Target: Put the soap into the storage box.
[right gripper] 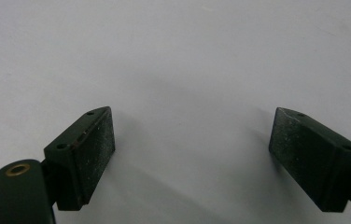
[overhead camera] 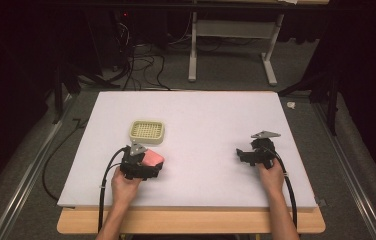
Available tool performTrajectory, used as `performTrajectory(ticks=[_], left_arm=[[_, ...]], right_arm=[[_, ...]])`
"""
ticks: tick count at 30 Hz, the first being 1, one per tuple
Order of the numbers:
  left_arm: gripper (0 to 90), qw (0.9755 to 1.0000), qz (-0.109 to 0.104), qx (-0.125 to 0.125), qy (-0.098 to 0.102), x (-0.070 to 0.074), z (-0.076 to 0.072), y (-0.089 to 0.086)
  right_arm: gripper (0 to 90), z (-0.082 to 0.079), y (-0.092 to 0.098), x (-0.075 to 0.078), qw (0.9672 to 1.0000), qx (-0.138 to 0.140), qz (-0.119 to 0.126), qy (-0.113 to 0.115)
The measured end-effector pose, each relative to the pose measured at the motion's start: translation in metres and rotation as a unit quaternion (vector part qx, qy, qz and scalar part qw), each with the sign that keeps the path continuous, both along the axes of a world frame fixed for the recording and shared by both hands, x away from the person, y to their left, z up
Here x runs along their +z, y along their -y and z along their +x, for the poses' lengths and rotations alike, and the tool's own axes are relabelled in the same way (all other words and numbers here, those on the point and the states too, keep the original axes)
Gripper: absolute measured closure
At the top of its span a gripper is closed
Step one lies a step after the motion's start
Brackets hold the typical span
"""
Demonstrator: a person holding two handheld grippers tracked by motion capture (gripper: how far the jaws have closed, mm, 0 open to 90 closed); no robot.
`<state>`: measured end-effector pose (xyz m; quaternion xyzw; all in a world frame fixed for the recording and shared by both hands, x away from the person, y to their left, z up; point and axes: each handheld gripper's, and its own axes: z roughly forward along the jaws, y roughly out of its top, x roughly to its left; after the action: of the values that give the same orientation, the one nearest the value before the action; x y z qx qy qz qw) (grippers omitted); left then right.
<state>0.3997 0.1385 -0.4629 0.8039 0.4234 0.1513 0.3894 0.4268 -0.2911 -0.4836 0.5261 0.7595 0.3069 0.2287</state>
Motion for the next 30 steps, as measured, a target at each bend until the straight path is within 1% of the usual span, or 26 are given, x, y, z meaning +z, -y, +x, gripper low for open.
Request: performTrajectory(ticks=[2,3,10,17,23,26,30], left_arm=[[13.8,0.9999,-0.015,0.004,-0.005,0.002,0.0,-0.002],[13.8,0.9998,-0.019,0.005,-0.006,0.003,0.0,-0.003],[13.8,0.9995,-0.026,0.015,-0.01,0.008,-0.002,-0.008],[13.8,0.9985,-0.048,0.024,-0.015,0.013,-0.004,-0.016],[13.9,0.9971,-0.061,0.041,-0.016,0.018,-0.004,-0.023],[13.9,0.9968,-0.063,0.047,-0.016,0.019,-0.004,-0.026],[13.9,0.9968,-0.058,0.052,-0.017,0.02,-0.004,-0.028]], right_arm=[[15.1,0.0,0.0,0.0,1.0,0.0,0.0,0.0],[15.1,0.0,0.0,0.0,1.0,0.0,0.0,0.0],[15.1,0.0,0.0,0.0,1.0,0.0,0.0,0.0],[15.1,0.0,0.0,0.0,1.0,0.0,0.0,0.0],[15.1,0.0,0.0,0.0,1.0,0.0,0.0,0.0],[15.1,0.0,0.0,0.0,1.0,0.0,0.0,0.0],[15.1,0.0,0.0,0.0,1.0,0.0,0.0,0.0]])
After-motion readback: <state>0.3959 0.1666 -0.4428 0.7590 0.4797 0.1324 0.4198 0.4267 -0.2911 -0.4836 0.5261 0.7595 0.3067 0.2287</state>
